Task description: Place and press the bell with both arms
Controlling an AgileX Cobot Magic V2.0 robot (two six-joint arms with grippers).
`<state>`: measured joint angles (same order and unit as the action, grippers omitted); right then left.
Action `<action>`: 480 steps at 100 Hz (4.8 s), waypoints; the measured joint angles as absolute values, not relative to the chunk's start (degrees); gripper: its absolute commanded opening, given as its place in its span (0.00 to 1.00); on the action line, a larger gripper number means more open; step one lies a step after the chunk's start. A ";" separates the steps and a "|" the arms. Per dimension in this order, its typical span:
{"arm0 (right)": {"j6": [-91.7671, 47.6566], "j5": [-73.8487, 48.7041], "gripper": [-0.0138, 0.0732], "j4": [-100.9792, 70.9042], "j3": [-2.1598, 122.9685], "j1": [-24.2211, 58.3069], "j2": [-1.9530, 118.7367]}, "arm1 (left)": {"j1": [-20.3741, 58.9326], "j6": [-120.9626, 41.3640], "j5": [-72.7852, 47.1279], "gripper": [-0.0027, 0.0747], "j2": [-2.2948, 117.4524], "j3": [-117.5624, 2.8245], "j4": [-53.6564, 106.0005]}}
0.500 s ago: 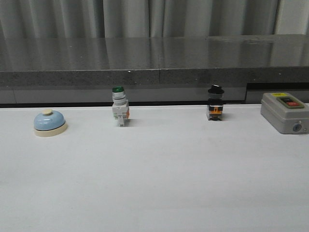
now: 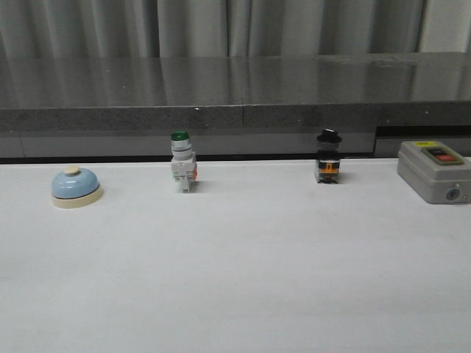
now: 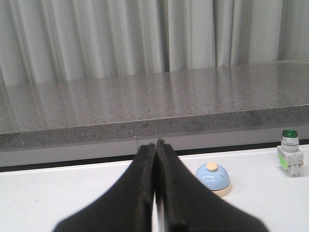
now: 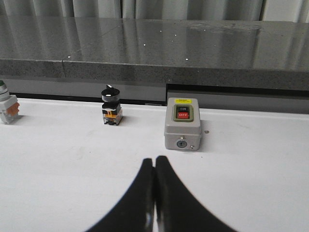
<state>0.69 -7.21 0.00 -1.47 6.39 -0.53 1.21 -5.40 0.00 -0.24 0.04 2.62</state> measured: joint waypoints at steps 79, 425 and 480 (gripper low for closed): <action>0.69 -7.21 0.09 0.00 -1.47 6.39 -0.53 | 1.12 -5.40 -25.75 0.01 21.18 -26.01 12.63; 0.69 -7.21 0.09 0.00 -1.47 6.39 -0.53 | 7.00 -9.51 -32.83 0.76 117.49 -80.45 13.66; 0.69 -7.21 0.09 0.00 -1.47 6.39 -0.53 | 7.00 -9.95 -33.34 0.62 117.49 -80.53 13.66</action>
